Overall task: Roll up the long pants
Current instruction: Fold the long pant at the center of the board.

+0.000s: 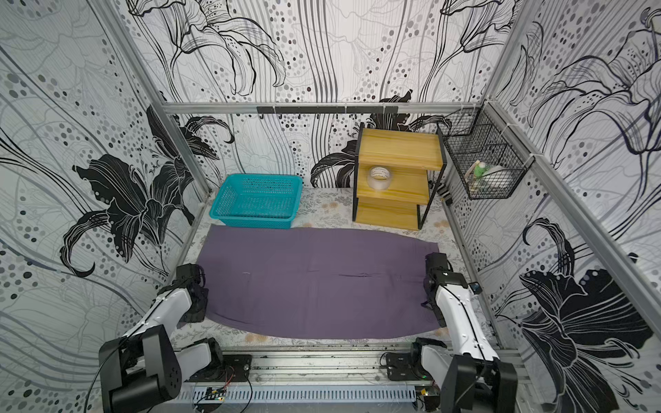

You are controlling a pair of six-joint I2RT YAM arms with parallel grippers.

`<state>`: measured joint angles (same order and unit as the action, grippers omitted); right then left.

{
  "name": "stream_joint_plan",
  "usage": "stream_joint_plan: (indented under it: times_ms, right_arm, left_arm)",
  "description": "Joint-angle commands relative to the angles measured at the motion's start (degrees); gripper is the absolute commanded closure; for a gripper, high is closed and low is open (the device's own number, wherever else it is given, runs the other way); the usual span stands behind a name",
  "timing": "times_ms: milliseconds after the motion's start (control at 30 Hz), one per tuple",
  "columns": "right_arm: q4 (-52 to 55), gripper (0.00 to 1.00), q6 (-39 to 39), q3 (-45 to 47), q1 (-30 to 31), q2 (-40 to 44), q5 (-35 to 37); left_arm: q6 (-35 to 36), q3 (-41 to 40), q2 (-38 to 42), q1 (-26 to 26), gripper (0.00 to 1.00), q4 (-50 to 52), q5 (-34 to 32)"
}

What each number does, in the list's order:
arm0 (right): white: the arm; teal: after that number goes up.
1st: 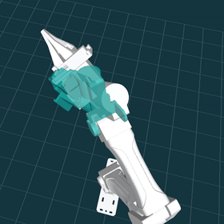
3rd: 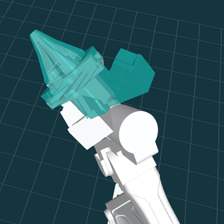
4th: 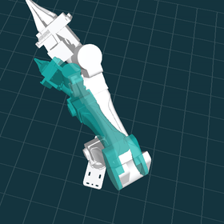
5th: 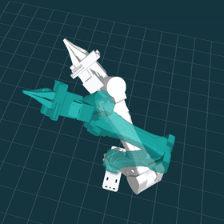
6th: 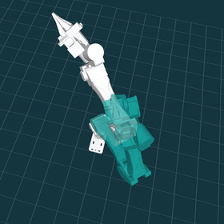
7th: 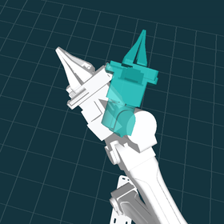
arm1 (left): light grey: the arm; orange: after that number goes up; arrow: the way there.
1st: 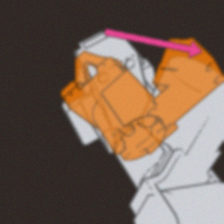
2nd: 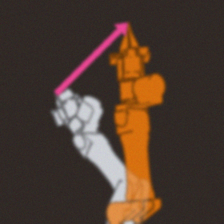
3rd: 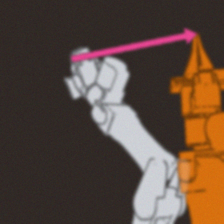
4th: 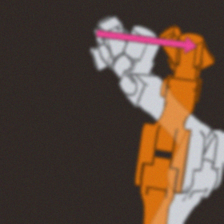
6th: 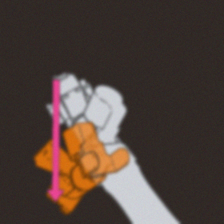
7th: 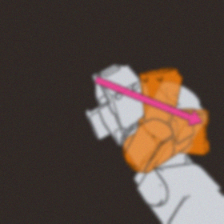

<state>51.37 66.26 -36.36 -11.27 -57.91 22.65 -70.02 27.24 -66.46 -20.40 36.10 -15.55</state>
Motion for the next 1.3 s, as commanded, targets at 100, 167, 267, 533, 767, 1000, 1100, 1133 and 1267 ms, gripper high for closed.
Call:
stream_joint_plan:
  times_ms: [100,167,267,533,767,1000,1100,1133,1267]
  right_arm:
    - [-2.17,0.03,-6.90,5.56,-12.85,0.56,-9.48]
    - [-3.74,0.01,-6.52,6.59,-13.52,0.07,-11.01]
    - [-7.22,0.07,-5.90,8.70,-13.59,-0.21,-12.82]
    - [-15.68,0.36,-5.99,12.43,-13.56,-3.15,-13.19]
    - [-14.68,0.91,-3.63,12.76,-13.61,-2.27,-10.64]
    - [-0.44,1.00,2.11,4.87,-13.58,8.66,-1.26]
    - [4.70,1.00,4.28,2.52,-13.60,12.51,2.35]
    - [6.05,1.00,4.77,1.79,-13.58,13.44,3.21]
    - [10.94,1.00,5.90,-1.40,-13.61,15.92,5.82]
  left_arm:
    - [-0.14,0.53,-1.67,-0.25,1.00,0.03,-0.26]
    - [-0.13,0.66,-2.13,-0.21,1.00,0.11,-0.25]
    - [-0.38,0.53,-2.42,-0.25,1.00,-0.15,-0.31]
    - [-0.86,0.79,-1.66,-0.25,1.00,0.97,-1.05]
    - [-3.23,2.31,-1.51,-0.25,1.00,4.91,-2.88]
    - [-7.24,5.57,6.35,-0.25,1.00,11.42,-7.11]
    - [-8.20,7.10,11.51,-0.26,1.00,14.09,-9.81]
    - [-8.08,7.60,13.44,-0.30,1.00,14.81,-10.91]
    - [-7.30,9.34,20.59,-0.33,1.00,17.79,-15.52]
